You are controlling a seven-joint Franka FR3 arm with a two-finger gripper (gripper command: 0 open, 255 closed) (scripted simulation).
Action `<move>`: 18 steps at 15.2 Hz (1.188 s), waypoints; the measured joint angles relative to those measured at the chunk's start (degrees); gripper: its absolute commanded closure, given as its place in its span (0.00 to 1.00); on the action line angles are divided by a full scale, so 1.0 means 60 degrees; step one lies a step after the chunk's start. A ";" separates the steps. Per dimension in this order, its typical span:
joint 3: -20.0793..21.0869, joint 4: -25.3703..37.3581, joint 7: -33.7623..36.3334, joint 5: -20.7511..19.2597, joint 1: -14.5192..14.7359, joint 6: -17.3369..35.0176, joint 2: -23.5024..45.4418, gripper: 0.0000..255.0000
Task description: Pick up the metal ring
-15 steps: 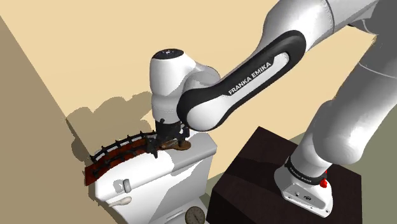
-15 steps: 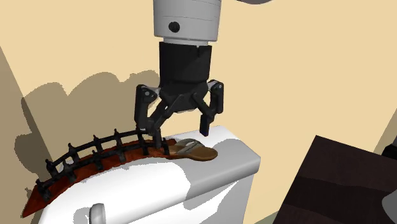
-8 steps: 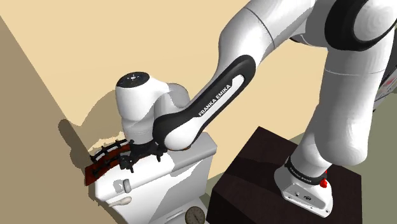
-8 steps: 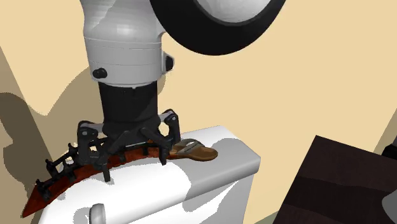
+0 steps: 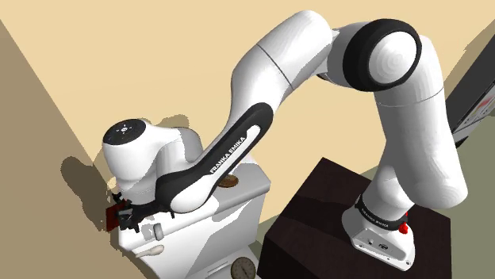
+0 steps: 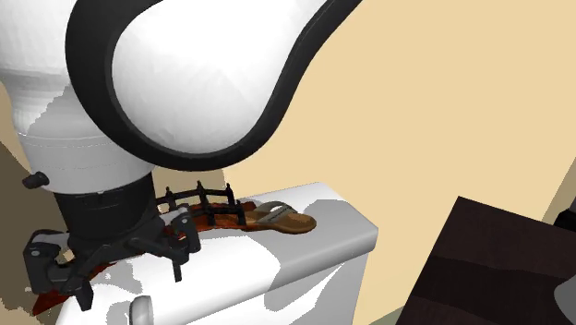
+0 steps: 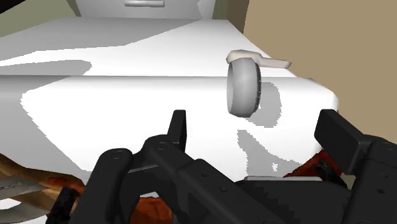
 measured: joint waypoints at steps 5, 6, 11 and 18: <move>-0.0228 0.0128 0.0210 -0.0278 0.0198 0.0349 0.0497 0.00; -0.0286 0.0174 0.0267 -0.0348 0.0259 0.0439 0.0636 0.00; -0.0335 0.0128 0.0307 -0.0409 0.0278 0.0565 0.0717 1.00; -0.0337 0.0133 0.0312 -0.0411 0.0282 0.0565 0.0721 1.00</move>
